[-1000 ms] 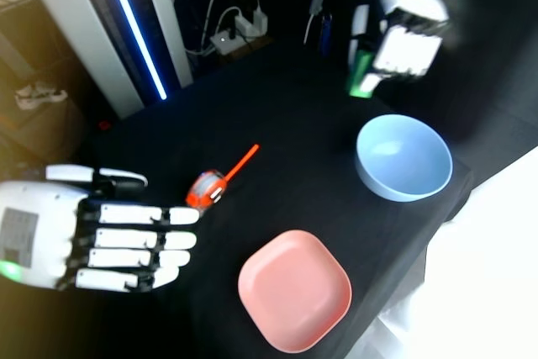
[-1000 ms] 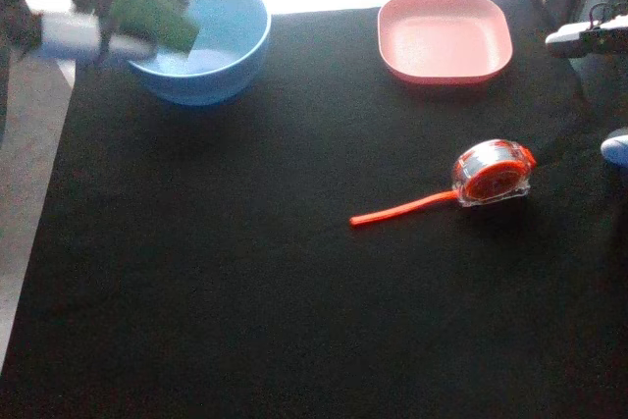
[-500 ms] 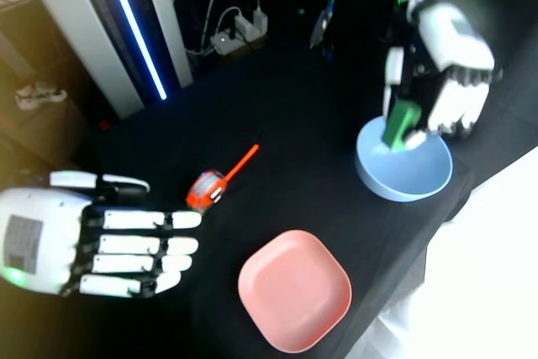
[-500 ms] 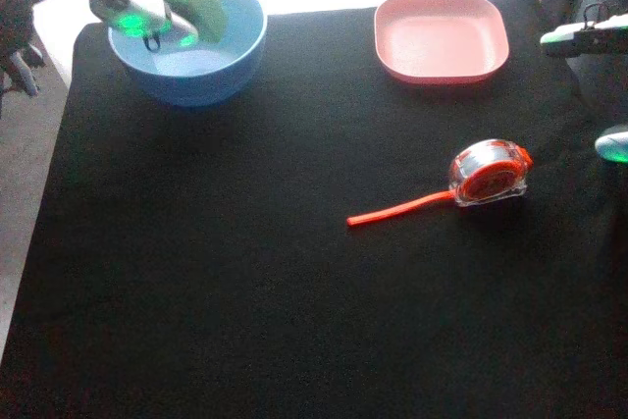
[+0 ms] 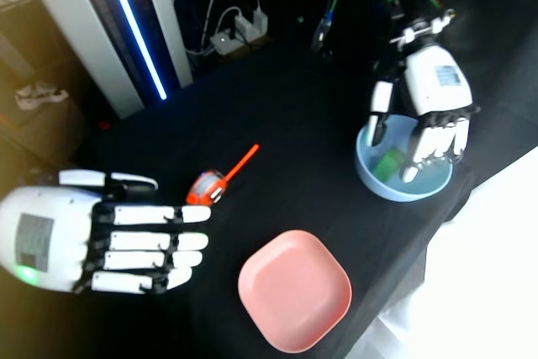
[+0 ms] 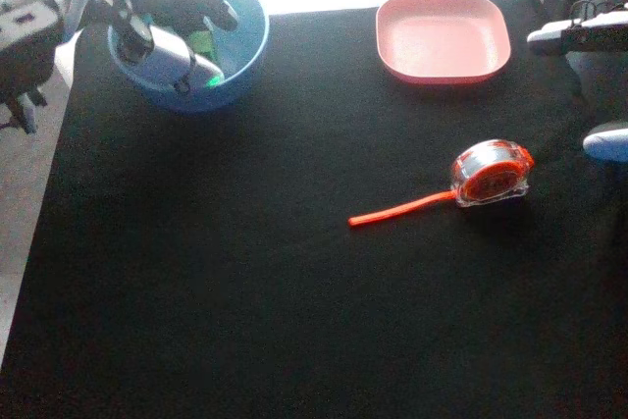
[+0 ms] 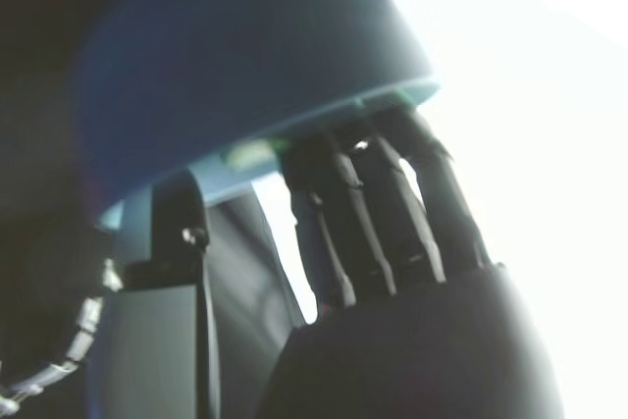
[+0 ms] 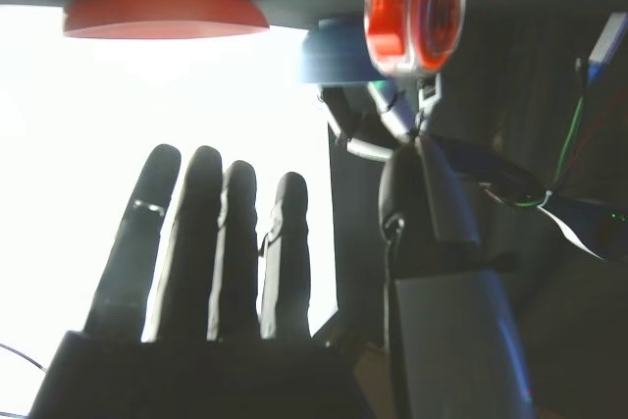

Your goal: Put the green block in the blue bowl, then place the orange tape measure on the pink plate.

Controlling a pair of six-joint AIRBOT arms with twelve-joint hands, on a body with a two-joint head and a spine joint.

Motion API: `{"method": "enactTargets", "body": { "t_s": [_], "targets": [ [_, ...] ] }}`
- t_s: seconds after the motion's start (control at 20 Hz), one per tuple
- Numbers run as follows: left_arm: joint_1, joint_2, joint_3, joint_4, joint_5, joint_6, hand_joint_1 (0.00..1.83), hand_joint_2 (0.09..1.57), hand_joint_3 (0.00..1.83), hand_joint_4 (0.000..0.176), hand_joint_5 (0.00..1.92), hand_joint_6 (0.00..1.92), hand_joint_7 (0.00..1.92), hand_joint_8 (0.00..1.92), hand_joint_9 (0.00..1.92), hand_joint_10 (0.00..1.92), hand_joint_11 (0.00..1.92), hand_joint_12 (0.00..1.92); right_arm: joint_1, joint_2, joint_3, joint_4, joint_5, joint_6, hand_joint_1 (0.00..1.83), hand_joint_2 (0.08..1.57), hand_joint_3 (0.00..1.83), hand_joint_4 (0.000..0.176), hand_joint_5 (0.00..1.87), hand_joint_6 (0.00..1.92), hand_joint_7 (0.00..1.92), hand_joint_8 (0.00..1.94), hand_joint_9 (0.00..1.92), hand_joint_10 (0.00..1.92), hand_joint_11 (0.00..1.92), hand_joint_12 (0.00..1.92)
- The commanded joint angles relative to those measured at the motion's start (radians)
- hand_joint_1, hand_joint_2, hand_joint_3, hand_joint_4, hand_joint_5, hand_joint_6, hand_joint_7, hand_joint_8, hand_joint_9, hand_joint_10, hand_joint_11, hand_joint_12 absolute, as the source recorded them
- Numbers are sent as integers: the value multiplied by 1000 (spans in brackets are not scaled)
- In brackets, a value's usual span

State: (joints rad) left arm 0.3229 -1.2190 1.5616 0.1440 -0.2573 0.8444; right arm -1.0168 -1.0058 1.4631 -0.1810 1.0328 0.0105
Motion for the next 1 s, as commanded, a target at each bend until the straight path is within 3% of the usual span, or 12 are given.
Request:
{"method": "enactTargets", "body": {
  "t_s": [0.0, 0.1, 0.15, 0.2, 0.25, 0.3, 0.5, 0.6, 0.7, 0.75, 0.8, 0.95],
  "targets": [
    [-5, 27, -10, -7, -169, 0, 763, 1020, 0, 72, 538, 1, 665, 0, 684, 99, 210, 1276, 13, 1, 5, 48, 107, 12, 1014, 1033, 0, 76, 444, 0, 373, 0, 391, 0, 99, 798],
    [4, 66, -61, -7, -242, 0, 723, 1017, 0, 73, 482, 0, 580, 0, 631, 49, 167, 1248, 13, 1, 5, 48, 107, 16, 992, 1031, 0, 68, 427, 0, 359, 0, 372, 0, 101, 788],
    [15, 101, -103, -7, -305, 0, 706, 969, 0, 87, 388, 1, 444, 0, 501, 2, 113, 934, 13, 1, 5, 47, 107, 17, 915, 1021, 0, 75, 381, 0, 300, 0, 326, 0, 63, 773],
    [24, 129, -134, -7, -357, 0, 706, 969, 0, 87, 388, 1, 444, 0, 501, 2, 113, 934, 14, 1, 5, 45, 108, 21, 915, 1021, 0, 75, 381, 0, 300, 0, 326, 0, 63, 773],
    [32, 157, -165, -6, -406, 0, 677, 945, 0, 123, 307, 0, 344, 0, 347, 0, 14, 808, 17, 1, 5, 40, 108, 26, 865, 995, 0, 106, 362, 0, 283, 1, 301, 1, 2, 810],
    [40, 179, -187, -6, -444, 0, 690, 944, 0, 123, 281, 4, 260, 1, 222, 0, 2, 688, 20, 1, 5, 35, 108, 29, 847, 985, 0, 112, 357, 0, 284, 1, 306, 3, 0, 813],
    [101, 280, -279, -39, -623, -1, 751, 934, 0, 116, 289, 7, 246, 4, 199, 6, 0, 561, 25, 1, 2, 26, 109, 34, 871, 979, 0, 118, 347, 0, 263, 0, 286, 0, 0, 824],
    [141, 330, -328, -42, -682, -1, 747, 885, 0, 126, 278, 3, 237, 2, 163, 0, 0, 580, 25, 1, 0, 26, 109, 39, 847, 979, 0, 135, 316, 0, 255, 0, 276, 0, 0, 815],
    [216, 385, -388, -45, -739, -1, 829, 852, 0, 136, 175, 4, 122, 6, 33, 4, 0, 235, 30, 1, -3, 17, 113, 43, 864, 959, 0, 145, 302, 0, 239, 0, 296, 8, 0, 915],
    [256, 404, -417, -53, -771, 0, 829, 852, 0, 136, 175, 4, 122, 6, 33, 4, 0, 235, 36, 1, -6, 6, 113, 43, 864, 959, 0, 145, 302, 0, 239, 0, 296, 8, 0, 915],
    [298, 425, -447, -59, -798, 0, 819, 797, 0, 140, 94, 1, 12, 0, 0, 0, 0, 20, 47, 1, -11, -10, 113, 44, 947, 932, 0, 97, 340, 1, 261, 1, 282, 7, 0, 897],
    [433, 467, -519, -98, -857, 0, 803, 775, 0, 134, 84, 0, 0, 0, 0, 0, 0, 0, 92, -13, -14, -74, 110, 56, 907, 938, 2, 101, 343, 1, 255, 0, 261, 1, 0, 906]
  ]
}}
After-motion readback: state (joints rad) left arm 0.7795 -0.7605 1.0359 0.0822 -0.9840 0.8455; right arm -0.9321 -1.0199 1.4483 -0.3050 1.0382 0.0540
